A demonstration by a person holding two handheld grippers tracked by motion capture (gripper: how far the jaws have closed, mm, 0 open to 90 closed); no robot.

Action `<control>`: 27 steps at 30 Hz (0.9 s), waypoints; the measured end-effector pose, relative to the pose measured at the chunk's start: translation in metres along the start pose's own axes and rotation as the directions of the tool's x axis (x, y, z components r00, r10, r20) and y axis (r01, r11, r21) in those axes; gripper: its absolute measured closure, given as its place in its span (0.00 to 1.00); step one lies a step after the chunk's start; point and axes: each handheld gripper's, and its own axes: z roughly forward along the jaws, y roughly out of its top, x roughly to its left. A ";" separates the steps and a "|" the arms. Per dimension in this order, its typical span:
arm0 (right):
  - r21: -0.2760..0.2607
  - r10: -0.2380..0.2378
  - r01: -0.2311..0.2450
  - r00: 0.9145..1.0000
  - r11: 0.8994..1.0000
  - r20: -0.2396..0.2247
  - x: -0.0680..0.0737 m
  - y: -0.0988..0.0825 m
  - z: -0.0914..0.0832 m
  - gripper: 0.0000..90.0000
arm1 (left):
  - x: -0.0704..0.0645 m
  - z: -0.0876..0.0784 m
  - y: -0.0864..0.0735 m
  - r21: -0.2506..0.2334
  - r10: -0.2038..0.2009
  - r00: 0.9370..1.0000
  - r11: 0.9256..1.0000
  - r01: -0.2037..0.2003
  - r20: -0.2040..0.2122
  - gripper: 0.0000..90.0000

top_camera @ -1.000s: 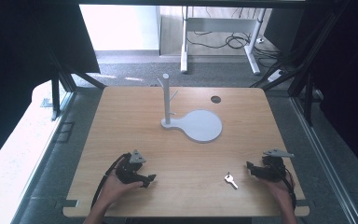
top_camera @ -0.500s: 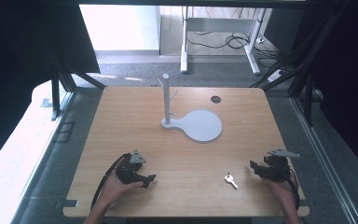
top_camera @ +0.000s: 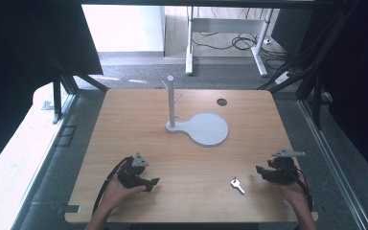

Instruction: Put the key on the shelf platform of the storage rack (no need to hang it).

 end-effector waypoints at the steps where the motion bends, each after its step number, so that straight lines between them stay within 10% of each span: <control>1: 0.011 -0.011 0.011 1.000 1.000 -0.009 0.001 0.002 -0.001 0.46 | 0.000 0.000 0.000 -0.003 -0.002 1.000 1.000 0.002 0.001 0.24; 12: 0.113 -0.084 0.090 0.995 0.990 -0.057 0.016 0.040 -0.017 0.50 | 0.003 -0.003 -0.001 -0.016 -0.018 1.000 1.000 0.018 0.002 0.24; 27: 0.240 -0.216 0.231 0.972 0.943 -0.087 0.067 0.074 -0.003 0.55 | 0.006 -0.006 -0.002 -0.018 -0.020 1.000 1.000 0.020 -0.003 0.24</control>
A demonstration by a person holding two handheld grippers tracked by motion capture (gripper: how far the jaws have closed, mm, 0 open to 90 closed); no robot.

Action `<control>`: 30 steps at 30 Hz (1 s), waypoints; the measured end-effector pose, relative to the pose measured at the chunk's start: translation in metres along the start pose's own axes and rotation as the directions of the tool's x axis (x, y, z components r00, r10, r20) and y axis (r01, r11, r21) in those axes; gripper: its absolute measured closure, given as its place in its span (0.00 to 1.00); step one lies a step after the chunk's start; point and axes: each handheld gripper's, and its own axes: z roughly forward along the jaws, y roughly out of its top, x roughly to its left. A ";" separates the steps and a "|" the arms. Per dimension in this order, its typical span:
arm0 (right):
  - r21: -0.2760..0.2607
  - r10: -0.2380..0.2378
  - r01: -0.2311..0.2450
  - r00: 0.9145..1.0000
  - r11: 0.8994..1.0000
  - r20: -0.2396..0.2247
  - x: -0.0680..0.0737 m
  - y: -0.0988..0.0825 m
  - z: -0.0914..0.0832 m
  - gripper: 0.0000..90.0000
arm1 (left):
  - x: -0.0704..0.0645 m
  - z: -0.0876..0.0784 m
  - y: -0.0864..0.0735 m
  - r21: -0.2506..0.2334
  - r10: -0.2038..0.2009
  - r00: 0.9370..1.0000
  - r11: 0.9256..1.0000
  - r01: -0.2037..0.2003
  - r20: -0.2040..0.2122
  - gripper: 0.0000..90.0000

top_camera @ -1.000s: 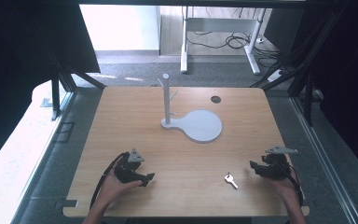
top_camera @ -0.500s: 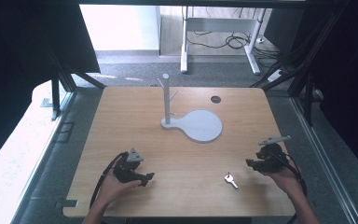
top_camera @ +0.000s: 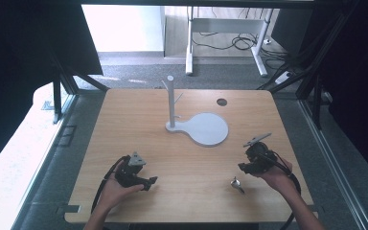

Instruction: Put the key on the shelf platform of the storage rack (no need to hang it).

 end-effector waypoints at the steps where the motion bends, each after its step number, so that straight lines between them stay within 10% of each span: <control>1: 0.005 -0.007 0.007 1.000 1.000 -0.005 0.002 0.002 0.002 0.56 | 0.000 0.000 0.000 0.000 0.000 1.000 1.000 0.000 -0.001 0.24; 30: 0.143 0.014 -0.001 0.996 0.990 -0.093 0.024 0.011 0.035 0.68 | 0.002 0.000 -0.002 -0.002 -0.004 1.000 1.000 0.004 -0.001 0.24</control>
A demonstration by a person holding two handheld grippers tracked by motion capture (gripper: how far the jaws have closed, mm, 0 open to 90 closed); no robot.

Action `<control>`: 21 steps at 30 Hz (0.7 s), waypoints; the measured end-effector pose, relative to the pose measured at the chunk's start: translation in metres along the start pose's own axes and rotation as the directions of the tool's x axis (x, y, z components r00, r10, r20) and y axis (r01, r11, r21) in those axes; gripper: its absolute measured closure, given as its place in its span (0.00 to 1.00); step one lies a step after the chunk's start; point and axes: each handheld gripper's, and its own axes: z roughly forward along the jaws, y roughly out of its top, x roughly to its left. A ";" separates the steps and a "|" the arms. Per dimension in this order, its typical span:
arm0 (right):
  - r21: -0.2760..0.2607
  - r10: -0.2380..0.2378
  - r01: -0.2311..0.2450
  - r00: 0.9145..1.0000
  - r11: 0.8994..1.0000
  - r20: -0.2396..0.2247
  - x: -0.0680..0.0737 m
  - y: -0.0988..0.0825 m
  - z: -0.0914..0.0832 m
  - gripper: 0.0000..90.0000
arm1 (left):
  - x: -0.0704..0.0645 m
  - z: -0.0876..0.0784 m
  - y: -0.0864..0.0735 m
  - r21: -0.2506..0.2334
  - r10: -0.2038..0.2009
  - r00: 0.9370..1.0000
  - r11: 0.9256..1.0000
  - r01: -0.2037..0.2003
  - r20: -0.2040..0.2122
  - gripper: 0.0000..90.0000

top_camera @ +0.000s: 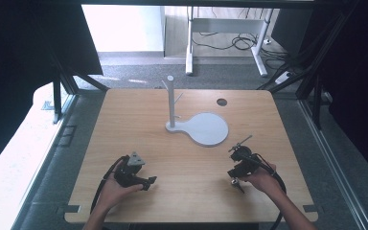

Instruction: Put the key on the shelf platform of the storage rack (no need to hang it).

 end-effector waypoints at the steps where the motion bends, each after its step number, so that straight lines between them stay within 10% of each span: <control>1: 0.004 0.004 -0.004 1.000 1.000 -0.002 0.000 -0.001 0.001 0.68 | 0.000 0.000 0.000 0.000 0.000 1.000 1.000 0.000 0.000 0.24; 21: 0.048 0.040 -0.038 0.998 0.998 -0.039 0.000 -0.007 0.011 0.76 | 0.000 0.000 0.000 0.001 0.001 1.000 1.000 -0.001 0.000 0.24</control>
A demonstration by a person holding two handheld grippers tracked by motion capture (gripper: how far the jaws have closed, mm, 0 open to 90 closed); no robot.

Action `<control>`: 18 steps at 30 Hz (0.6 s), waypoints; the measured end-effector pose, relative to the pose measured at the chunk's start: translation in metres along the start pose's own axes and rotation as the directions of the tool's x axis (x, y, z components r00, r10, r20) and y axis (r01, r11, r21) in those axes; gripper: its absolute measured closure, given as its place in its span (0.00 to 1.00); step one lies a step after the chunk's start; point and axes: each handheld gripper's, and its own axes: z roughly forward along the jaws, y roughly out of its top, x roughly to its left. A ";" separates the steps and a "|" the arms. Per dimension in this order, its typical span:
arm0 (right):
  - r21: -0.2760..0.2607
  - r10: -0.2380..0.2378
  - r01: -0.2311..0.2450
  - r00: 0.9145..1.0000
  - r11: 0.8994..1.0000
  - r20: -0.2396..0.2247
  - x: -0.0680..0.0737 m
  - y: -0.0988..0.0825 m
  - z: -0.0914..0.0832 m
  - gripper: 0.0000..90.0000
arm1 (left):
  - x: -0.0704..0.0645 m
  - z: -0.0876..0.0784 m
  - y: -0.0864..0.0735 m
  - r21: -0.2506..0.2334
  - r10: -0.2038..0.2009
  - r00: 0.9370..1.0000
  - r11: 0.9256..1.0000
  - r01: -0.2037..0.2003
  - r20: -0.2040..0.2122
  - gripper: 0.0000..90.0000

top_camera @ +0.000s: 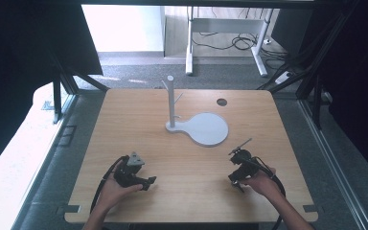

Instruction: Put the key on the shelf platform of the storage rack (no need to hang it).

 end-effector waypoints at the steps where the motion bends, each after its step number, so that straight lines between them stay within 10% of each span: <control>1: 0.003 -0.001 0.001 1.000 1.000 0.000 0.000 0.000 0.001 0.77 | 0.000 0.000 0.000 0.001 -0.001 1.000 1.000 0.001 0.001 0.24; 18: 0.016 -0.023 0.024 1.000 1.000 -0.010 0.006 0.000 0.003 0.87 | -0.001 0.002 0.000 0.015 0.011 1.000 1.000 -0.011 0.004 0.24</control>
